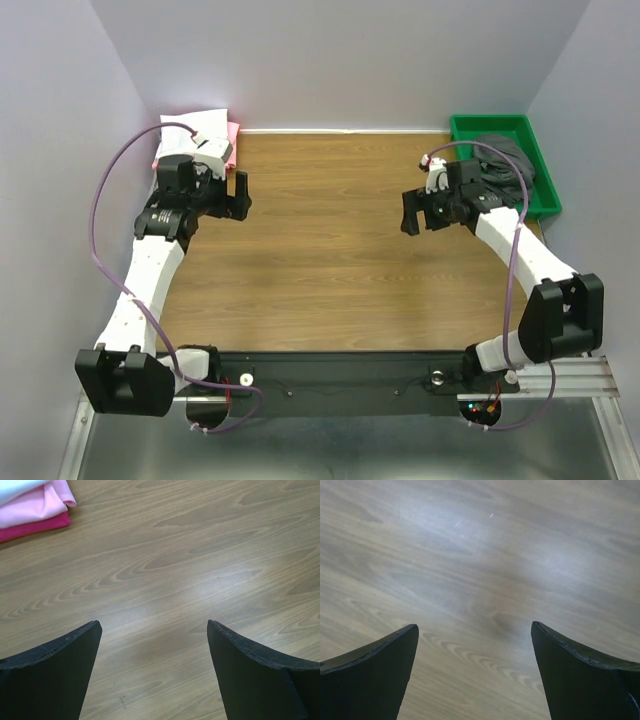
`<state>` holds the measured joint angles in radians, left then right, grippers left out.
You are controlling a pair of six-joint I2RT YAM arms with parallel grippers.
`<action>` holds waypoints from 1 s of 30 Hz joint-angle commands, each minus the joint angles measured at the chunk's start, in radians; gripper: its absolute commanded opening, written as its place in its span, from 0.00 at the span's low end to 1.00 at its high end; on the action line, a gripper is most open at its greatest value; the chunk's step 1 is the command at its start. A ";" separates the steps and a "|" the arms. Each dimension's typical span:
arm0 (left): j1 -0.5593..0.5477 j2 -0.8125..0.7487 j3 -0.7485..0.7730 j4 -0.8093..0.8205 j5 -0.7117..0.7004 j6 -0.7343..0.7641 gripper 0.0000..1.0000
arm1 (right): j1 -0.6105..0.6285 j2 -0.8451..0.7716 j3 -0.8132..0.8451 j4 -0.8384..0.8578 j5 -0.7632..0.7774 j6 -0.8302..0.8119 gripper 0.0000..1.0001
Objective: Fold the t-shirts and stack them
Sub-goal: Grab the tshirt from the pile
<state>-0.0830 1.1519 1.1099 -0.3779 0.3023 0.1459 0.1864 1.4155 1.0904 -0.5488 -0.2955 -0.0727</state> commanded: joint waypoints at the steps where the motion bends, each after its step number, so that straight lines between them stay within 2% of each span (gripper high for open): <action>1: 0.005 0.012 0.117 -0.018 0.041 0.038 0.99 | -0.005 0.058 0.123 0.020 0.143 -0.041 1.00; 4: 0.005 0.049 0.168 -0.047 0.040 0.041 0.99 | -0.028 0.130 0.227 0.020 0.218 -0.082 1.00; 7: 0.003 0.078 0.200 -0.061 0.032 0.043 0.99 | -0.103 0.201 0.339 0.023 0.262 -0.134 1.00; 14: 0.003 0.134 0.246 -0.085 0.017 0.052 0.99 | -0.275 0.495 0.629 0.032 0.289 -0.200 1.00; 19: 0.003 0.181 0.269 -0.116 -0.006 0.063 0.99 | -0.335 0.676 0.802 0.075 0.363 -0.211 1.00; 25: 0.003 0.190 0.245 -0.122 -0.052 0.115 0.99 | -0.378 0.847 0.922 0.137 0.435 -0.248 1.00; 30: 0.003 0.190 0.228 -0.122 -0.069 0.135 0.99 | -0.389 0.902 0.962 0.181 0.478 -0.292 1.00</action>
<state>-0.0830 1.3590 1.3300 -0.5026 0.2565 0.2432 -0.1936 2.3131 1.9896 -0.4599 0.1234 -0.3168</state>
